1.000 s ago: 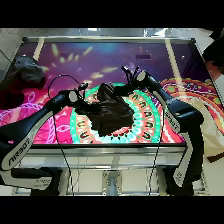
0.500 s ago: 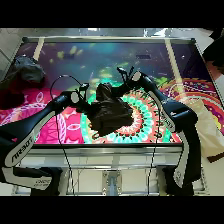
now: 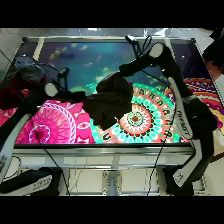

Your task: Fold the shirts.

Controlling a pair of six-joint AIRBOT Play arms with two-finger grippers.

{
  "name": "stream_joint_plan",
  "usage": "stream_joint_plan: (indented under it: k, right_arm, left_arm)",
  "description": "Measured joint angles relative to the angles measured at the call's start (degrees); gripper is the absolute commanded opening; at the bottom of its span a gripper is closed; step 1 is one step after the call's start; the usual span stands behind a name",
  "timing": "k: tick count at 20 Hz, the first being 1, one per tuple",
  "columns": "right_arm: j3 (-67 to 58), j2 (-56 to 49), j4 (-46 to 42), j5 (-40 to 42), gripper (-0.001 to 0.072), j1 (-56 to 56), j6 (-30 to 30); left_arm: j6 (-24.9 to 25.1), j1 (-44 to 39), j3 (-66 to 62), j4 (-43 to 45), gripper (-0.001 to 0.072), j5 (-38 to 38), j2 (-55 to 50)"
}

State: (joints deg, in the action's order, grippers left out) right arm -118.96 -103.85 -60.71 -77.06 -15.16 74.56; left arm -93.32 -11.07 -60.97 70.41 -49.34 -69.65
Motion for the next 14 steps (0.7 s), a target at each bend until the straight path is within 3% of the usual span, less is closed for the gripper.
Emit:
stream_joint_plan:
  k: [7,14]
  right_arm:
    - [-0.26,24.52,-7.61,-16.79,0.0013,0.33,0.0]
    - [-0.33,46.84,-8.31,-19.63,0.0013,0.17,1.88]
  left_arm:
    - [2.01,9.64,0.0,1.81,0.001,-0.33,29.05]
    - [0.2,14.71,-1.42,11.69,0.0009,1.22,48.11]
